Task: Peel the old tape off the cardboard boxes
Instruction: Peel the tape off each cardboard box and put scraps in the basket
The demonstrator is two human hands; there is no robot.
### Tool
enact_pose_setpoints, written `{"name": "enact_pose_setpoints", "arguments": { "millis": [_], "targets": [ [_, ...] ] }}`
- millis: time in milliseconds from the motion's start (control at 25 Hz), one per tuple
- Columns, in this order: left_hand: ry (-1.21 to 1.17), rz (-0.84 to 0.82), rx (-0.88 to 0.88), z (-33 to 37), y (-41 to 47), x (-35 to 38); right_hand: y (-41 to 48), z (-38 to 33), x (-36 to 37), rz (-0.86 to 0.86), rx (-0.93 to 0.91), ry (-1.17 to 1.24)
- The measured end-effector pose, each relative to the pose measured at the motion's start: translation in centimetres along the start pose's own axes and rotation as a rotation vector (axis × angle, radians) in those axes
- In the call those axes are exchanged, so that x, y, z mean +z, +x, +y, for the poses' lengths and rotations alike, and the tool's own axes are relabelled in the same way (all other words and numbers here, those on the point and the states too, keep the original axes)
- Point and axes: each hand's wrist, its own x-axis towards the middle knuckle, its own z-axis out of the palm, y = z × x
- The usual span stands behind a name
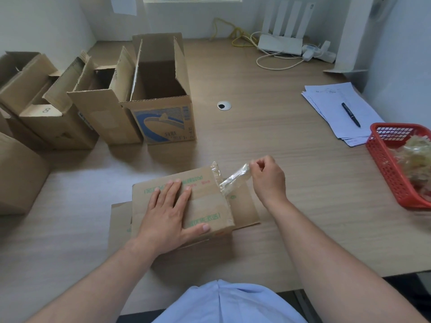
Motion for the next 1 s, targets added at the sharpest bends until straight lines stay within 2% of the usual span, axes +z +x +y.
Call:
{"name": "enact_pose_setpoints", "arguments": {
  "millis": [160,280,360,480,760,1000],
  "targets": [
    [-0.024,-0.039,-0.048,0.7,0.0,-0.3,0.5,-1.5,-0.4,0.025,-0.026,0.387],
    [-0.047,-0.031,-0.157,2.3,0.6,-0.1,2.5,-3.4,-1.4,-0.161,-0.048,0.56],
    [-0.053,-0.005,-0.244,3.7,1.2,0.1,3.1,-3.8,-1.2,-0.298,-0.06,0.51],
    [-0.06,0.042,-0.332,4.9,1.6,0.8,3.1,-2.5,-0.2,-0.405,-0.061,0.39],
    [-0.034,0.097,-0.346,5.0,1.4,1.2,5.5,-1.6,1.5,-0.626,-0.081,0.304],
    [-0.111,0.174,-0.346,5.1,1.0,1.1,8.0,-2.6,3.8,-0.958,-0.097,0.083]
  ]
}}
